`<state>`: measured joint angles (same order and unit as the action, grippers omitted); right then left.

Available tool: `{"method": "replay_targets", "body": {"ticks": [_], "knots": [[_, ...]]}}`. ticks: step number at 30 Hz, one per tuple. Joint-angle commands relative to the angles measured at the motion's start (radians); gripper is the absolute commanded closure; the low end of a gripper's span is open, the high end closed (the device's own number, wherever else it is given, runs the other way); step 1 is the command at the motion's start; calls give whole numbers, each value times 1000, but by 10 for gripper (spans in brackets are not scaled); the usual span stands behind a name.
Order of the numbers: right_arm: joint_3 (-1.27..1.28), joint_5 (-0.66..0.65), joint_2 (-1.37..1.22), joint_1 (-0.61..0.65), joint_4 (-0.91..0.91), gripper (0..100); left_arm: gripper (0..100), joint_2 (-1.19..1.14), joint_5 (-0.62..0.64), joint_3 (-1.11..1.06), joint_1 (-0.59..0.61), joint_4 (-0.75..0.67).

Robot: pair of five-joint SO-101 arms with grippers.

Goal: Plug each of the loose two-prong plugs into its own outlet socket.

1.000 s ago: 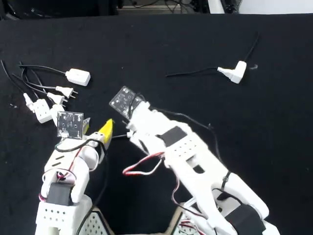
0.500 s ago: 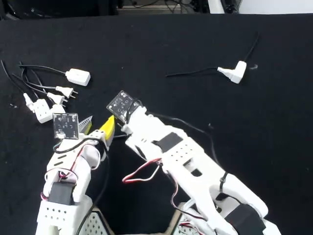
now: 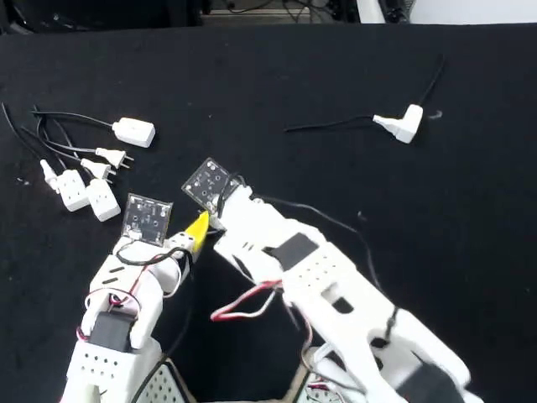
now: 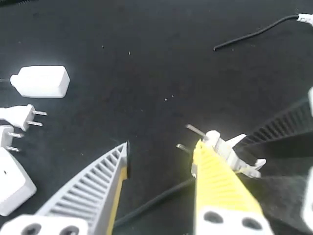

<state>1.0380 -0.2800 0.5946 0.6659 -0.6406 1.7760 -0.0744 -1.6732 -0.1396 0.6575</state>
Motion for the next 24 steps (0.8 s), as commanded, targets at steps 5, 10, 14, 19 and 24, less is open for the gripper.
{"method": "replay_targets", "body": {"ticks": [5, 10, 14, 19, 24], "knots": [[47, -2, 255, 54, -75, 988, 780, 6, -20, -28, -8, -49], [56, -2, 265, 52, -69, 988, 780, 6, -20, -28, -8, -48], [58, -2, 271, 57, -72, 988, 780, 5, -20, -28, -8, -48], [58, 6, 271, 57, -69, 988, 780, 2, -23, -28, -8, -48], [48, 44, 271, 54, -68, 988, 780, 0, -23, -28, -8, -48]]}}
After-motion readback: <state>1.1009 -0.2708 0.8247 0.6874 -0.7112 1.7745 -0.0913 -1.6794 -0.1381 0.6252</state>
